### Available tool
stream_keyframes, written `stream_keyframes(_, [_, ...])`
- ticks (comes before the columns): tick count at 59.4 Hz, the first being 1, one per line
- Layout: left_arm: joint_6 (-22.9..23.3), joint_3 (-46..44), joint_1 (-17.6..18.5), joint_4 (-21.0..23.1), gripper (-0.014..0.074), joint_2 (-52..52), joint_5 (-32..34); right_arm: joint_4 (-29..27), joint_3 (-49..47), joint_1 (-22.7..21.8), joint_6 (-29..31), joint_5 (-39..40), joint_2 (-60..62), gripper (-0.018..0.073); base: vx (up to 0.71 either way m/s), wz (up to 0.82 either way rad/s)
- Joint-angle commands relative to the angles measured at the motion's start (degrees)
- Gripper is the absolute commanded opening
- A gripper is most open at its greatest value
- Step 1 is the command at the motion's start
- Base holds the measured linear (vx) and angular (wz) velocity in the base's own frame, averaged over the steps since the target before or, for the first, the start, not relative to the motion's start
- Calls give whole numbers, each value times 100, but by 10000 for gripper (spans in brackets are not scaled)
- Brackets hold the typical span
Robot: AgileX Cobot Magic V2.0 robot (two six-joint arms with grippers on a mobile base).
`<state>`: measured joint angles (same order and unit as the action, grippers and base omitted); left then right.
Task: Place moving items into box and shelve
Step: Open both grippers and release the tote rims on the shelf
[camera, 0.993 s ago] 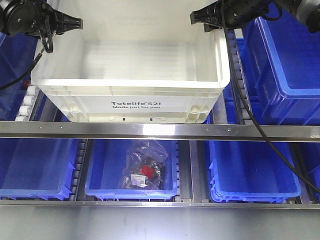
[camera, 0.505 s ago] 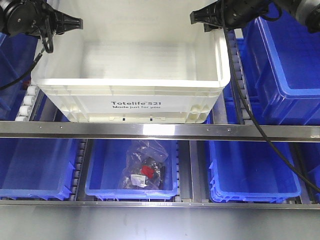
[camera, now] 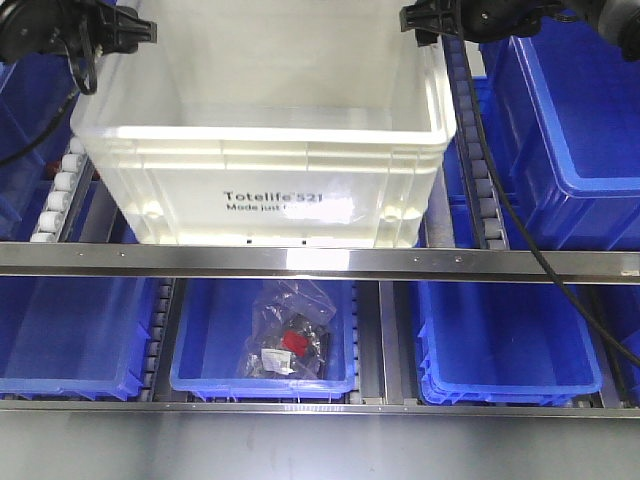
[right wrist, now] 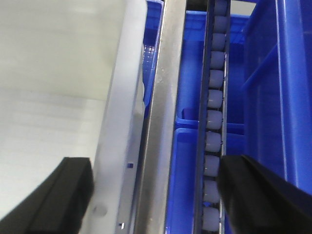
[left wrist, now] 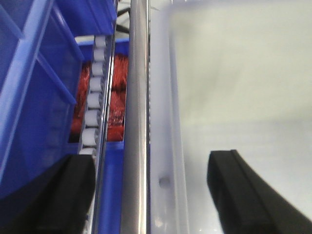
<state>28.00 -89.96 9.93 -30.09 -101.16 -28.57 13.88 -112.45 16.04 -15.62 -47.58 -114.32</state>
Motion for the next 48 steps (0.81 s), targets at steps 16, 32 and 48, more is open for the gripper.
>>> stream_keyframes(16, [24, -210, -13, -119, 5, 698, 691, 375, -202, -10, -39, 368, 597, -7, 0, 0])
stream_keyframes(32, [24, -210, -13, -119, -9, 678, 646, 235, -202, -5, -35, 135, 597, -9, 0, 0])
stream_keyframes(48, [24, -210, -13, -119, -8, 678, 613, 235, -202, -5, -19, 112, 597, -8, 0, 0])
